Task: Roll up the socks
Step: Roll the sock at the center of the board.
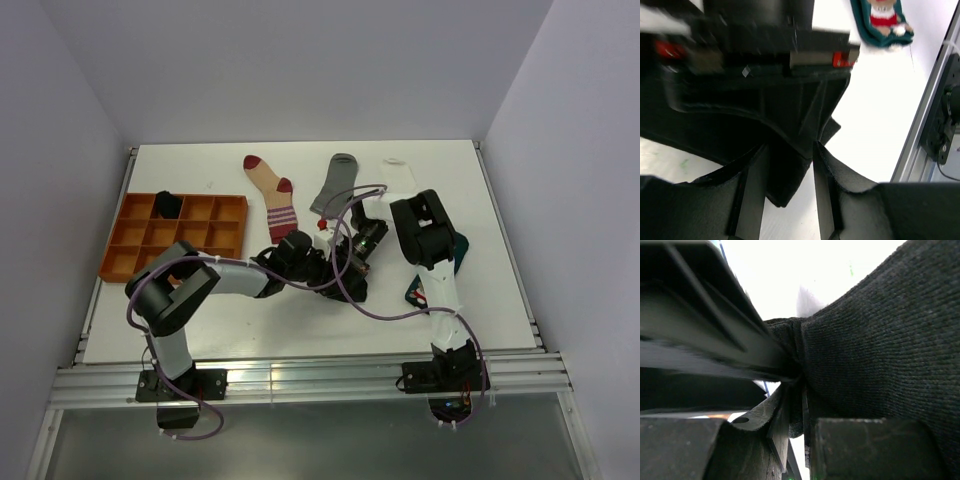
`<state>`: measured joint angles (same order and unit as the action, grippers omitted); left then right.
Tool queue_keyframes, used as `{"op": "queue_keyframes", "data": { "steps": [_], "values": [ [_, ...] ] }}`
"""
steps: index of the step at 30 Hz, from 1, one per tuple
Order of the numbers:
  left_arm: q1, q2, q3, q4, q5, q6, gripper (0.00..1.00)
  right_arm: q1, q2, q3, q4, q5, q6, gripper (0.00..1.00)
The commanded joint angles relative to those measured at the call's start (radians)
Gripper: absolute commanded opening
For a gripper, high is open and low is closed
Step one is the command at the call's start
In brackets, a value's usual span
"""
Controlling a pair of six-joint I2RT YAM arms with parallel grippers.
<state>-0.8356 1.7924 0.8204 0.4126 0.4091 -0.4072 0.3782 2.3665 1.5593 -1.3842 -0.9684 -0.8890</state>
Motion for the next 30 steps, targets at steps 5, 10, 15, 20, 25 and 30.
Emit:
{"op": "queue_keyframes", "data": {
  "steps": [5, 10, 15, 20, 25, 30],
  "values": [
    [-0.011, 0.005, -0.061, 0.103, 0.019, 0.001, 0.43, -0.025, 0.007, 0.025, -0.006, 0.059, 0.03, 0.17],
    [-0.011, 0.012, -0.073, 0.103, 0.008, 0.002, 0.43, -0.036, 0.011, 0.024, -0.007, 0.065, 0.038, 0.17],
    [-0.01, 0.022, -0.079, 0.114, 0.022, -0.031, 0.36, -0.041, 0.013, 0.015, 0.016, 0.073, 0.059, 0.17],
    [-0.011, 0.044, -0.058, 0.077, 0.039, -0.117, 0.08, -0.041, -0.041, -0.013, 0.098, 0.092, 0.104, 0.22],
    [-0.013, 0.048, -0.038, -0.033, 0.0, -0.241, 0.0, -0.045, -0.14, -0.044, 0.195, 0.086, 0.145, 0.37],
    [-0.01, 0.062, 0.003, -0.158, -0.001, -0.34, 0.0, -0.074, -0.277, -0.105, 0.33, 0.094, 0.223, 0.45]
  ]
}}
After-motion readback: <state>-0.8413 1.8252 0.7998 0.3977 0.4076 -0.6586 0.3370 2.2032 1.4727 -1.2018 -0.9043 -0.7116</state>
